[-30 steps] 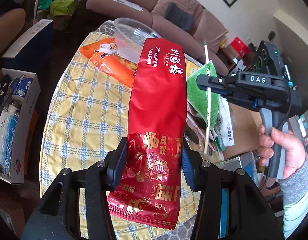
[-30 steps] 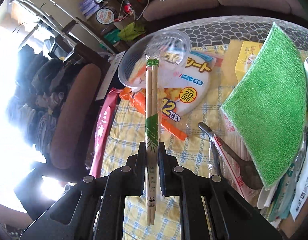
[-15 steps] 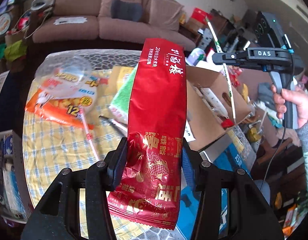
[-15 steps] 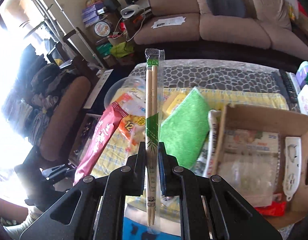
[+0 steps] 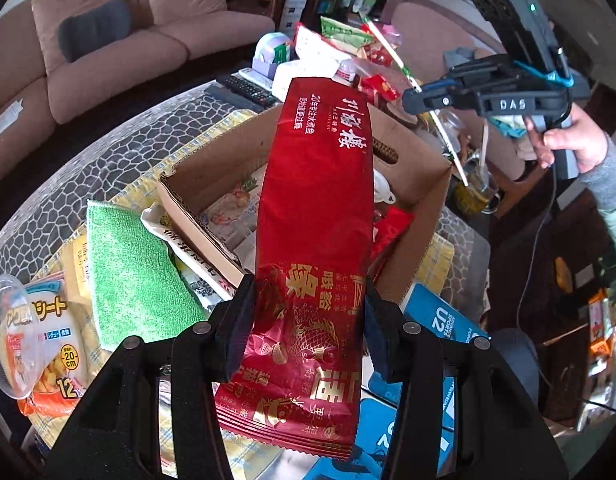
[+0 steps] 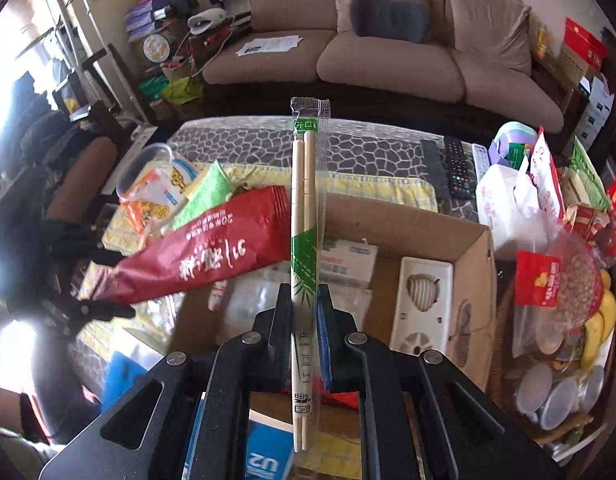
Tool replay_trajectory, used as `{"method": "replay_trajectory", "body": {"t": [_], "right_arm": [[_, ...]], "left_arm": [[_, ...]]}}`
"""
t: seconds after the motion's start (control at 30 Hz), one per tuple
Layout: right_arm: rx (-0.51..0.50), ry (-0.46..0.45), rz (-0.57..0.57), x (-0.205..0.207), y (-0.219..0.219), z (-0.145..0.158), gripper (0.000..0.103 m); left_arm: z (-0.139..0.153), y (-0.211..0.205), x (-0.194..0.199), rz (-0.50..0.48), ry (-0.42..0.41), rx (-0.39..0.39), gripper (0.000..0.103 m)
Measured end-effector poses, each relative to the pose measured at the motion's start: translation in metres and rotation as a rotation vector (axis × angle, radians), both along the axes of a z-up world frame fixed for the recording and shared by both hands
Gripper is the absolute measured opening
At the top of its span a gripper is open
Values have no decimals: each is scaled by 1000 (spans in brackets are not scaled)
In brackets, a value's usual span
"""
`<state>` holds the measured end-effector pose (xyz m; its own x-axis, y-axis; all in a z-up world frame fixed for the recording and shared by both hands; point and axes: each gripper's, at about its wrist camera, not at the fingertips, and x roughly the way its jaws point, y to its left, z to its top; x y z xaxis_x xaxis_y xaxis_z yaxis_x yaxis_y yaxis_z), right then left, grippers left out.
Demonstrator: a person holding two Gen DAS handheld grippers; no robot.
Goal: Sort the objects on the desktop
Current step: 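Carry both items over the cardboard box while the right tool drops the chopsticks in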
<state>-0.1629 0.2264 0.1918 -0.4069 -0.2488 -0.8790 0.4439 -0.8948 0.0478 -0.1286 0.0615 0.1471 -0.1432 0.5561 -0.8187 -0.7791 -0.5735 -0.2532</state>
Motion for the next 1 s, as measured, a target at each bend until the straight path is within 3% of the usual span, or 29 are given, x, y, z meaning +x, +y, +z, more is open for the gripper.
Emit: {"method": "replay_trajectory", "body": {"t": [0.3, 0.4, 0.57, 0.8, 0.9, 1.0], "right_arm": [[203, -105, 474, -8, -20, -81, 10], [265, -184, 641, -1, -38, -110, 10], [317, -328, 827, 5, -62, -153, 10], [237, -454, 928, 9, -89, -171, 11], [185, -485, 914, 9, -91, -167, 13], [163, -460, 869, 5, -82, -152, 13]], "left_arm": [[-4, -26, -38, 58, 2, 15, 47], [-3, -28, -45, 46, 14, 7, 47], [-7, -26, -55, 29, 3, 6, 47], [-20, -21, -60, 19, -20, 2, 47], [-20, -17, -57, 6, -20, 3, 47], [-17, -7, -50, -31, -12, -10, 47]]}}
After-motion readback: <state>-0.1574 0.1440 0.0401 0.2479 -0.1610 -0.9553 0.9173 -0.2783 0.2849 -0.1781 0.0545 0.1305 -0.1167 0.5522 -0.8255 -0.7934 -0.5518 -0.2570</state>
